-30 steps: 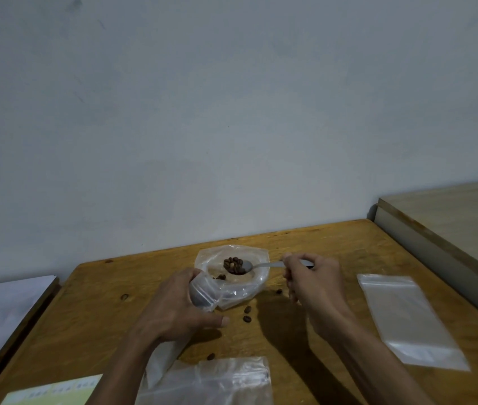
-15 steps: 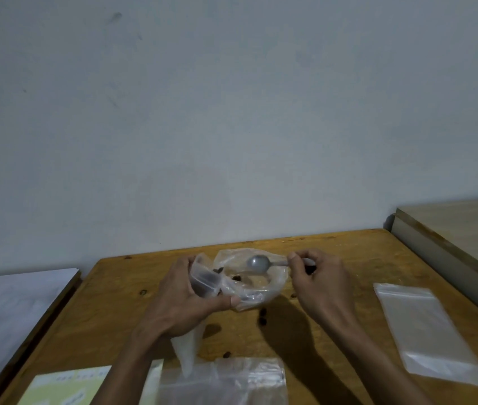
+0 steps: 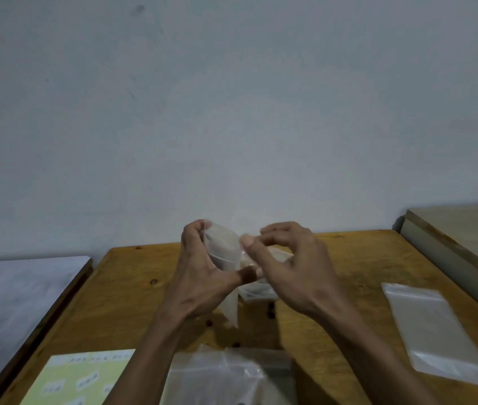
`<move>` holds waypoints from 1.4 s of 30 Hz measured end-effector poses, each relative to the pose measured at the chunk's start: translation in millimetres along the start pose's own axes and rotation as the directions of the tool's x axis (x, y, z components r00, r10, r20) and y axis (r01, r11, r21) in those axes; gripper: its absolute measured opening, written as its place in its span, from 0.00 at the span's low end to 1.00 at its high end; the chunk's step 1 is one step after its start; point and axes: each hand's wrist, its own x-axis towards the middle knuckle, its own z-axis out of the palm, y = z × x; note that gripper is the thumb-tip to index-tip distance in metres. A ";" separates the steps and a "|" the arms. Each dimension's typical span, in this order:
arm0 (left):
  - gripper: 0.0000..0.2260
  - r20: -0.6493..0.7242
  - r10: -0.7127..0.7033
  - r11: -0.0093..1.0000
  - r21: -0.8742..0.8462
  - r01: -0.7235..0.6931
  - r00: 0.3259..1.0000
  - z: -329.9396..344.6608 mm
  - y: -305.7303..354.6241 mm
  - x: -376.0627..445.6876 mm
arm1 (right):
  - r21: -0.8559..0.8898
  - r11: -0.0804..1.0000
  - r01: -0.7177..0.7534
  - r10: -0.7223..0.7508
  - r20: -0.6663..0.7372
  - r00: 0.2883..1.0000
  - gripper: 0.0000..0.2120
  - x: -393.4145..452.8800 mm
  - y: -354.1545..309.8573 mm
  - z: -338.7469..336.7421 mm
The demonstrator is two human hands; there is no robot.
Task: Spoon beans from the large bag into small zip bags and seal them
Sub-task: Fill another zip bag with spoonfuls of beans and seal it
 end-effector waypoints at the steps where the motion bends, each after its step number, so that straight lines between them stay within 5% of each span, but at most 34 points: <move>1: 0.49 0.012 -0.002 1.000 -0.005 0.002 1.000 1.0 1.7 -0.7 | -0.050 0.999 -0.001 0.004 0.060 0.998 0.18 1.6 -8.6 -1.3; 4: 0.50 0.051 -0.001 1.000 0.011 0.000 0.999 0.8 4.5 -2.8 | -0.123 0.992 -0.009 0.024 0.116 0.993 0.13 7.5 -19.4 -2.3; 7: 0.52 0.066 0.011 0.994 -0.113 -0.004 0.998 -8.3 11.4 -9.4 | -0.217 0.975 0.056 -0.066 -0.040 0.997 0.11 10.5 -14.5 -2.5; 11: 0.16 -0.113 0.038 0.944 -0.323 -0.073 0.993 -20.2 23.1 -14.7 | -0.148 0.987 0.059 -0.072 -0.080 0.994 0.11 8.9 -5.3 -10.7; 15: 0.05 -0.312 0.078 0.943 -0.286 -0.172 0.947 -27.8 31.2 -22.0 | -0.068 0.991 0.115 -0.119 -0.059 0.991 0.11 1.9 -9.2 -20.9; 21: 0.04 -0.385 0.110 0.912 -0.327 -0.247 0.916 -31.1 46.1 -29.4 | 0.055 0.994 0.096 -0.091 -0.088 0.992 0.11 -1.4 -13.5 -33.6; 25: 0.12 -0.251 0.077 0.870 -0.456 -0.188 0.965 -31.2 51.1 -31.2 | 0.132 0.986 0.098 -0.088 -0.081 0.993 0.10 -3.3 -16.3 -36.3; 28: 0.12 -0.169 0.056 0.872 -0.471 -0.130 0.984 -26.6 49.0 -32.2 | 0.316 0.949 0.021 -0.025 0.009 1.000 0.07 -8.0 -16.2 -36.8; 31: 0.11 -0.143 0.028 0.872 -0.480 -0.094 0.989 -19.4 48.2 -35.7 | 0.511 0.843 -0.171 0.075 0.203 0.976 0.15 -16.2 -11.4 -31.1; 37: 0.13 0.044 -0.090 0.861 -0.498 0.099 0.995 -8.4 41.7 -45.9 | 0.477 0.839 -0.263 0.174 0.222 0.959 0.06 -27.0 2.1 -19.9; 42: 0.05 -0.010 -0.175 0.850 -0.507 0.146 0.984 4.6 42.5 -57.5 | 0.441 0.830 -0.340 0.236 0.275 0.932 0.08 -38.2 9.4 -19.2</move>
